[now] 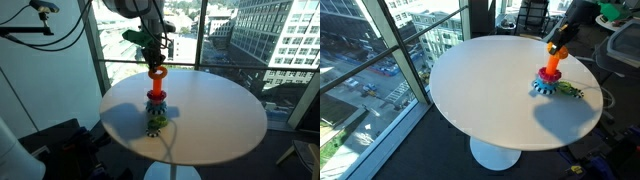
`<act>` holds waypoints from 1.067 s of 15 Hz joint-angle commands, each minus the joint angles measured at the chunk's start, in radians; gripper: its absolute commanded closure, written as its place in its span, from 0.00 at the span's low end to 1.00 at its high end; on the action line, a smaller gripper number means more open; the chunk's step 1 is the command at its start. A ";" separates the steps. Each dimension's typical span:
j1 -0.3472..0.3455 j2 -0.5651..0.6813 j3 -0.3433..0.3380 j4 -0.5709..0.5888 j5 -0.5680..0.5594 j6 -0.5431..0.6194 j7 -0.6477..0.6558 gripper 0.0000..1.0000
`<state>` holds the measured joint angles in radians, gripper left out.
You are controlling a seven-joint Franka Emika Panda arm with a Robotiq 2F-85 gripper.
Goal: Put the orange ring on the ring holder
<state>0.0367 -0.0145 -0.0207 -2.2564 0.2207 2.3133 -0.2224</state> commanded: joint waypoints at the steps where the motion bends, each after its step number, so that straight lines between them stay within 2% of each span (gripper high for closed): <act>1: -0.010 0.030 0.010 0.047 0.026 -0.030 -0.018 0.92; 6: -0.014 0.042 0.011 0.076 0.031 -0.095 -0.010 0.93; 16: -0.023 0.034 0.009 0.134 -0.038 -0.203 0.057 0.93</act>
<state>0.0244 0.0157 -0.0178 -2.1710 0.2149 2.1692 -0.2054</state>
